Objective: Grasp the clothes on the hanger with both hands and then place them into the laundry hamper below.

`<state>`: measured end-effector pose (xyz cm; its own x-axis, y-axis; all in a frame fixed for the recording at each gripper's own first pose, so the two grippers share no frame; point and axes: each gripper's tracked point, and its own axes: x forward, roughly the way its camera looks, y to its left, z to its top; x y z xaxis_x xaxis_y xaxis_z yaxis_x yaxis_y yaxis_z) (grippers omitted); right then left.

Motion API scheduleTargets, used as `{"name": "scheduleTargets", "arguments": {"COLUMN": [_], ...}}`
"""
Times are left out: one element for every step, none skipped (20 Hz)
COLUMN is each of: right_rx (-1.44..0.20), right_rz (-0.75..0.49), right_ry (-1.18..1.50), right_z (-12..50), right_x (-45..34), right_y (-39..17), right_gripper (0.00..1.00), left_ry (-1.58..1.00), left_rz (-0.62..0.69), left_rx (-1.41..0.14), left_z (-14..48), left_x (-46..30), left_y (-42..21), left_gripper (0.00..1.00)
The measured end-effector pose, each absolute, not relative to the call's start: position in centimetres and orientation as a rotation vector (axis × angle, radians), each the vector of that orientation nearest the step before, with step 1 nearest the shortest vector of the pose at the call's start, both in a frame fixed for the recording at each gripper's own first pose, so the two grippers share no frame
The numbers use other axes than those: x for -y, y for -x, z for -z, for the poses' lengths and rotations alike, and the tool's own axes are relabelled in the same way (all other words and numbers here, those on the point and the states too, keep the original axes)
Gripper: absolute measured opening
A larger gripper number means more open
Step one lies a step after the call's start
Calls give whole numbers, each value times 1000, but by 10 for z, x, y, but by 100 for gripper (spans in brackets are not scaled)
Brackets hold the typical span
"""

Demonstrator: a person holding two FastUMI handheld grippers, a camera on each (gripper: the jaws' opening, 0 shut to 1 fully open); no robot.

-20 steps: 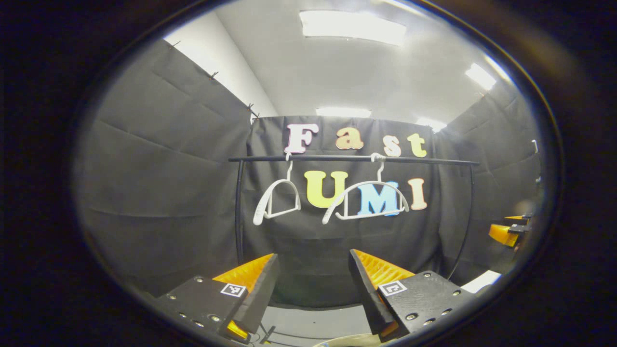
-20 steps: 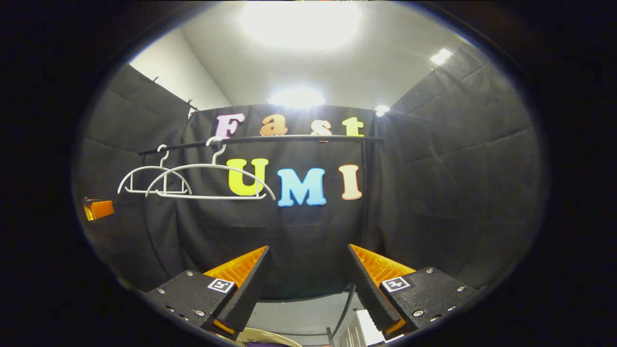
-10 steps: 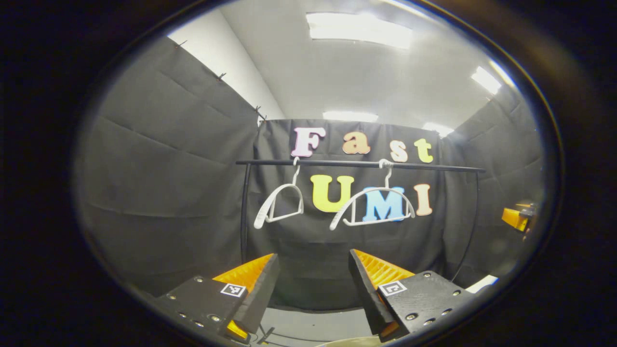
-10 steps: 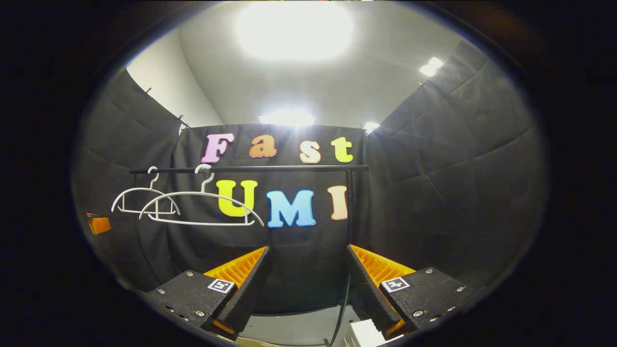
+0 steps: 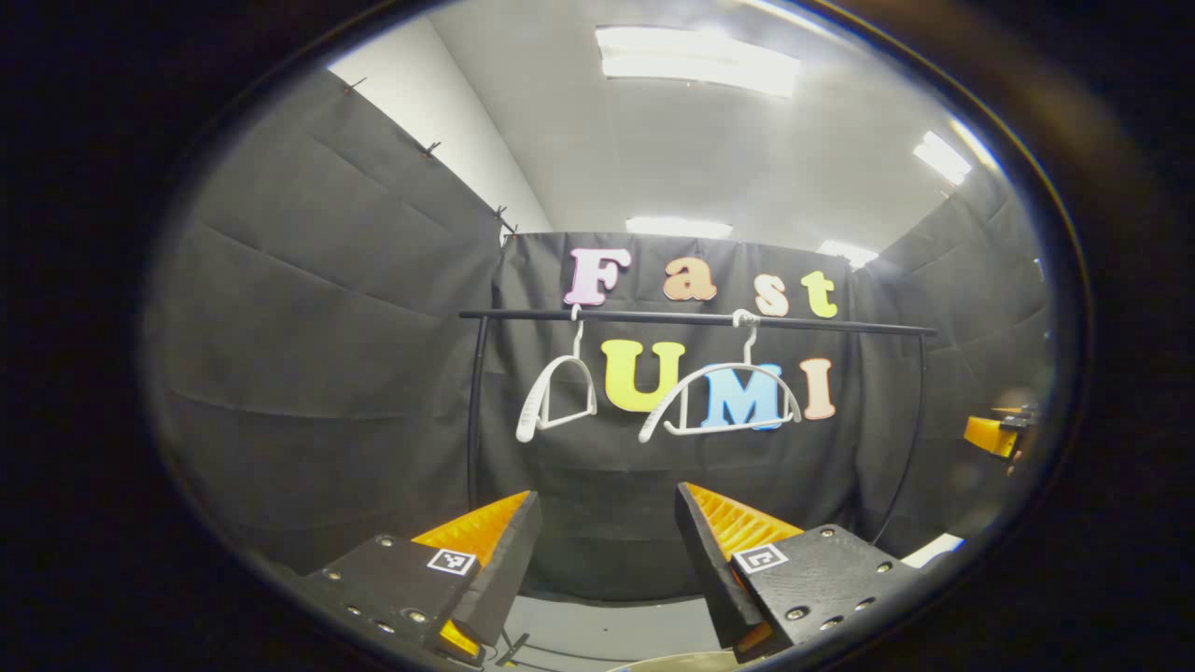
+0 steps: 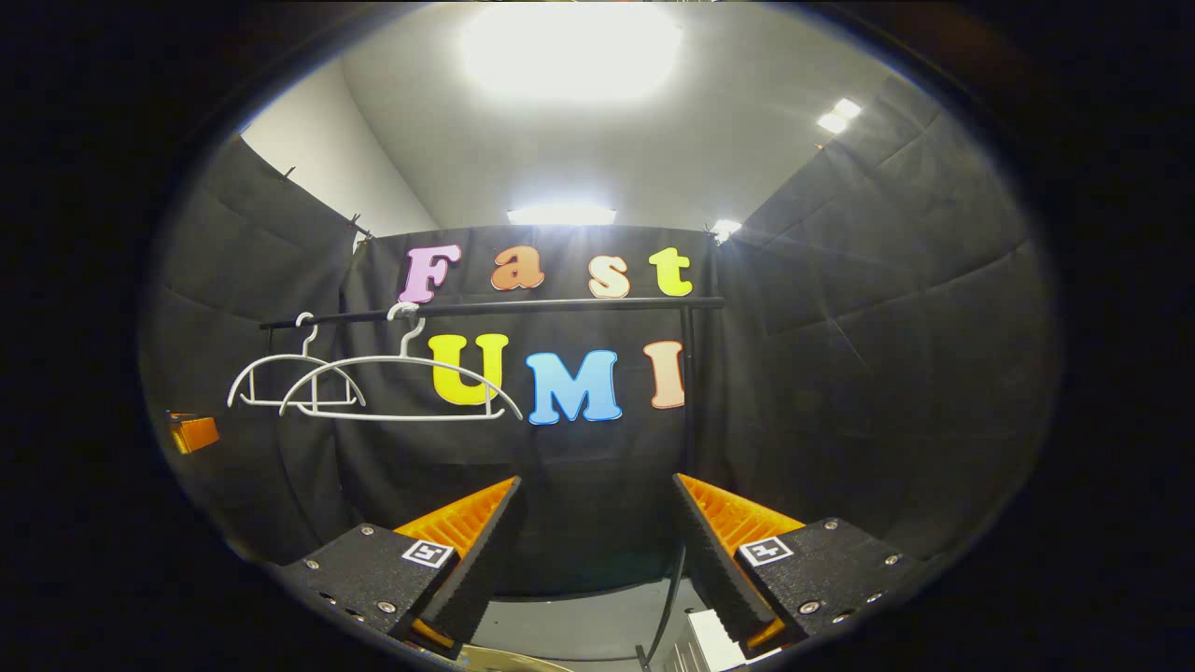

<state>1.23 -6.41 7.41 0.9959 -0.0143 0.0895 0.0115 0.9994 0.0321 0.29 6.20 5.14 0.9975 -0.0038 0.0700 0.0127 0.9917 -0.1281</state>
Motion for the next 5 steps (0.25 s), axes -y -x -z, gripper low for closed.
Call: {"name": "scheduleTargets", "arguments": {"right_rx": [81,74,68,64,62], "right_rz": [8,3,-2,-3,-3], "right_ry": [-34,-40,-47,-52,-53], "right_z": [-72,-69,-68,-67,-66], "right_x": [62,60,58,57,58], "right_y": [-12,-12,-12,-12,-12], "right_gripper": [95,95,95,95,95], "left_ry": [123,118,113,110,108], "left_rz": [8,7,7,7,8], "left_rx": [71,73,77,81,85], "left_z": [-53,-54,-55,-56,-59], "left_x": [-62,-62,-62,-62,-62], "left_y": [-3,-3,-3,-2,-2], "left_gripper": [90,90,89,89,89]}}
